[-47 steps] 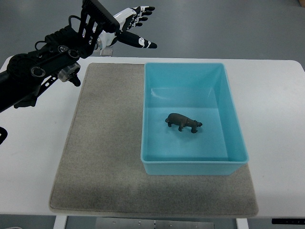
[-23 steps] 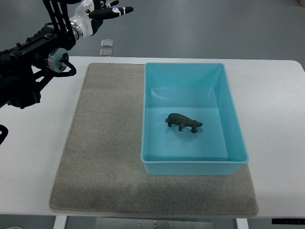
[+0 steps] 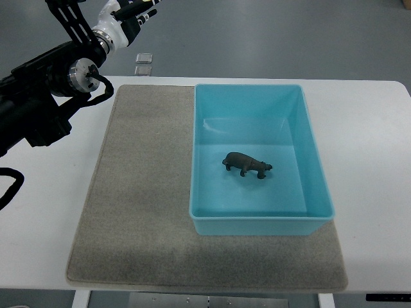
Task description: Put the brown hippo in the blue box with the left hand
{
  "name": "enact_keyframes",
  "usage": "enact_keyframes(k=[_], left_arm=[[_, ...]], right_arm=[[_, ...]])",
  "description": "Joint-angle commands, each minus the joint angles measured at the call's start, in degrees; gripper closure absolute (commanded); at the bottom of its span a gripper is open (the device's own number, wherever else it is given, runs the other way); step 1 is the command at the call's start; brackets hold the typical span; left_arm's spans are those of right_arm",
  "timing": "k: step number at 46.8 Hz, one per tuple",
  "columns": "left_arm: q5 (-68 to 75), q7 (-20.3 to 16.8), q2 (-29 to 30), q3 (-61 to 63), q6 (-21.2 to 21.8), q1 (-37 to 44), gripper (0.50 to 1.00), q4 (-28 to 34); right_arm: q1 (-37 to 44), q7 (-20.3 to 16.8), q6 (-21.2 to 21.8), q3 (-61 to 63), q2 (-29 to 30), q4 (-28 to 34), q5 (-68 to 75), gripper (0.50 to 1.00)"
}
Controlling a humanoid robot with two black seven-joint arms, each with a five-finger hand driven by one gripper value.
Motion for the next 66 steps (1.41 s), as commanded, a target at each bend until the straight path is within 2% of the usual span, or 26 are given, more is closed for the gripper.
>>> enact_keyframes(k=[1, 6, 14, 20, 37, 47, 58, 66], left_arm=[[-4.96, 0.2, -0.16, 0.0, -0.62, 0.06, 0.506, 1.57], [-9.27, 0.2, -0.34, 0.0, -2.03, 0.15, 0.506, 3.59], [-11.03, 0.12, -1.13, -1.66, -9.58, 1.64, 0.506, 6.49], [-11.03, 0.12, -1.48, -4.74, -12.58, 3.23, 0.506, 7.9], [-10.95, -0.5, -3.15, -5.01, -13.9, 6.22, 0.504, 7.81], [-10.51, -0.5, -3.24, -5.01, -17.85, 7.8, 0.506, 7.9], [-10.07, -0.5, -3.15, -6.59, -17.15, 9.73, 0.504, 4.74], [-10.07, -0.5, -3.24, -6.85, -17.33, 9.82, 0.504, 5.26]], right_arm=[[0.0, 0.0, 0.0, 0.0, 0.0, 0.0, 0.0, 0.564], [0.0, 0.0, 0.0, 0.0, 0.0, 0.0, 0.0, 0.564], [0.0, 0.0, 0.0, 0.0, 0.0, 0.0, 0.0, 0.564], [0.0, 0.0, 0.0, 0.0, 0.0, 0.0, 0.0, 0.564], [0.0, 0.0, 0.0, 0.0, 0.0, 0.0, 0.0, 0.564], [0.0, 0.0, 0.0, 0.0, 0.0, 0.0, 0.0, 0.564], [0.0, 0.0, 0.0, 0.0, 0.0, 0.0, 0.0, 0.564], [0.0, 0.0, 0.0, 0.0, 0.0, 0.0, 0.0, 0.564]])
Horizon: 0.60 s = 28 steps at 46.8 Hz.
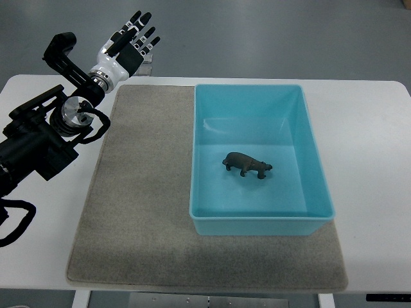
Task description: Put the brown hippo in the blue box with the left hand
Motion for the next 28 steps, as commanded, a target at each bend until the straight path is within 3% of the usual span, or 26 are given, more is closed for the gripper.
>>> enact_keyframes(k=[1, 28], left_arm=[[-0.01, 0.01, -0.09, -0.11, -0.17, 0.01, 0.504, 0.38], [0.17, 0.01, 0.0, -0.2, -0.96, 0.19, 0.504, 0.47]], right_arm=[[0.0, 0.0, 0.0, 0.0, 0.0, 0.0, 0.0, 0.564], [0.0, 0.0, 0.0, 0.0, 0.0, 0.0, 0.0, 0.564]])
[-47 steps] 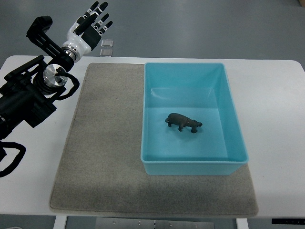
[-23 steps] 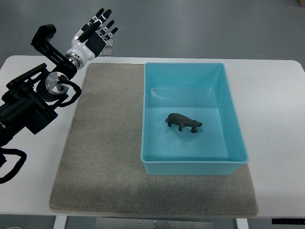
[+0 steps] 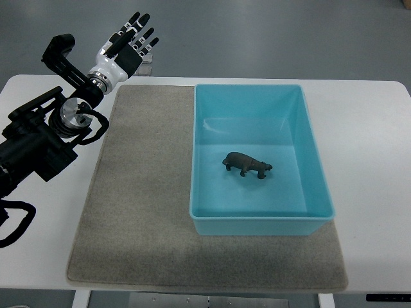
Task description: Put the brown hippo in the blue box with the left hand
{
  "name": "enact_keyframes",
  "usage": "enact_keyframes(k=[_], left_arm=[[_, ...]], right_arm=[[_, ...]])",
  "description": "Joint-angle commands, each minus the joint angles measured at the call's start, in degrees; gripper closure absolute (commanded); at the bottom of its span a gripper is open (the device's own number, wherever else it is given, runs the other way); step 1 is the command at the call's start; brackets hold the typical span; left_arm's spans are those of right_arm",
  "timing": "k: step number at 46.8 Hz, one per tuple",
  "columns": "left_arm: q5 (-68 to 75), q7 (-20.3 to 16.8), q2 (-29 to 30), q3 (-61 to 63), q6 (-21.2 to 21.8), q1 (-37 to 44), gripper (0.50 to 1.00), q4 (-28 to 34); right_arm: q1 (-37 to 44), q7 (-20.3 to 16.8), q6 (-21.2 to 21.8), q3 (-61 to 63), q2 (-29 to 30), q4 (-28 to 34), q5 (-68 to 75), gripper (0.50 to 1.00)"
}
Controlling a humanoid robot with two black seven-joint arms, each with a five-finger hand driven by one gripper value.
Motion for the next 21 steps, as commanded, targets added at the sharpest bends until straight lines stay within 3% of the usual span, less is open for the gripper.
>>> enact_keyframes(k=[1, 21], left_arm=[[0.0, 0.01, -0.07, 0.0, 0.0, -0.06, 0.506, 0.03], [0.0, 0.01, 0.01, -0.09, 0.09, -0.24, 0.504, 0.2]], right_arm=[[0.0, 0.0, 0.0, 0.0, 0.0, 0.0, 0.0, 0.564], [0.53, 0.09, 0.36, 0.0, 0.0, 0.7, -0.26, 0.564]])
